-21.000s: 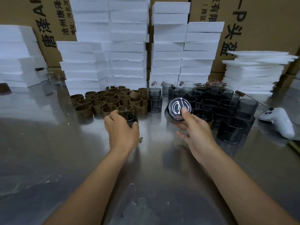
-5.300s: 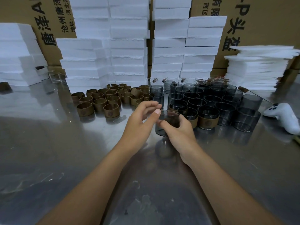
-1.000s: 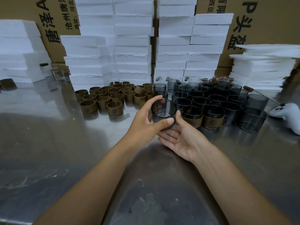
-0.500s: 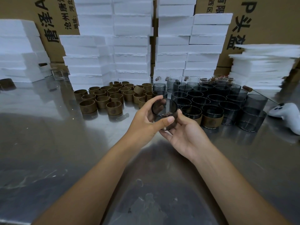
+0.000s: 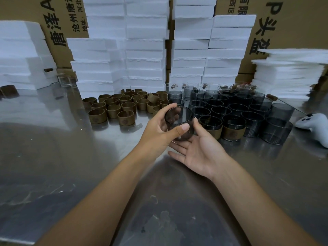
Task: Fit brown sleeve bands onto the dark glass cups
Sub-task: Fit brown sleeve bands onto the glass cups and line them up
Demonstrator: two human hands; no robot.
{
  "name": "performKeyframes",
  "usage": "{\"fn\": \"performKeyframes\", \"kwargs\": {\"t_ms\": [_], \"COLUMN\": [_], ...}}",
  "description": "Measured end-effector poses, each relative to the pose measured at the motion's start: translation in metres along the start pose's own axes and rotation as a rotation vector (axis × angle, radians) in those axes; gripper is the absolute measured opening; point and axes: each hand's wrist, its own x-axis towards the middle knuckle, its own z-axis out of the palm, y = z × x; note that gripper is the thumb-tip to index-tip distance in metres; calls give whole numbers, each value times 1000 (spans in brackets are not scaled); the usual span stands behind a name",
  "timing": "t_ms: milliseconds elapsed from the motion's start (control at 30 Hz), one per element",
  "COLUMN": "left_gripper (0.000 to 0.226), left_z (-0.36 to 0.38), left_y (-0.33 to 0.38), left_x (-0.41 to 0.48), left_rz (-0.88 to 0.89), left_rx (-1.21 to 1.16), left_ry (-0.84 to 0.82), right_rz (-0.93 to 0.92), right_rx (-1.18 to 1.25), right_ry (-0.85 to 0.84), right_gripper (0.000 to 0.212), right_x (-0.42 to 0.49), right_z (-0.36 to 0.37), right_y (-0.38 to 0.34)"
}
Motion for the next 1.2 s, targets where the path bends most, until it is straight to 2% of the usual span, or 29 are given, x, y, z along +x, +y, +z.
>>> {"fn": "performKeyframes", "kwargs": {"t_ms": [100,200,267,333,367,467,533,667,833,1000,1133,1200], "left_gripper": [57,67,61,51,53,56,55,59,41,30,36,40], "left_z": [0,-1,-3,-3,-2,-1,-1,1,-3,-5,-4,-4], "left_y": [0,0,-2,-1,1,1,3,2,-5,-6,-3,0], "left_x": [0,1,4,4,4,3,2,1,3,4,3,2], "left_rz": [-15,-59,-125,-196,-230,-265,-265,-261,-292,-302,-327,-338], "left_rx": [-2,-8,-9,-49,-73,-141,-225,-302,-378,-423,-388,-357], "left_ry": [24,80,130,166,170,95,54,45,8,-28,-7,-1], "right_rz": [-1,-80,-161,-257,-311,-472,-516,-526,-521,-447,-407,-422], "right_rx": [-27,-8,-43,-177,-269,-524,-584,-553,-500,-338,-383,-373], "right_ry": [38,50,70,113,136,163,168,168,208,201,173,155], "right_gripper": [59,53,52,50,47,32,28,20,21,38,19,18], "right_x": [0,-1,-1,-2,-2,-5,-4,-3,-2,-6,-6,-6], "right_z": [0,1,3,6,8,11,10,8,10,11,9,7], "right_y": [0,1,0,1,3,8,10,9,8,4,4,3]}}
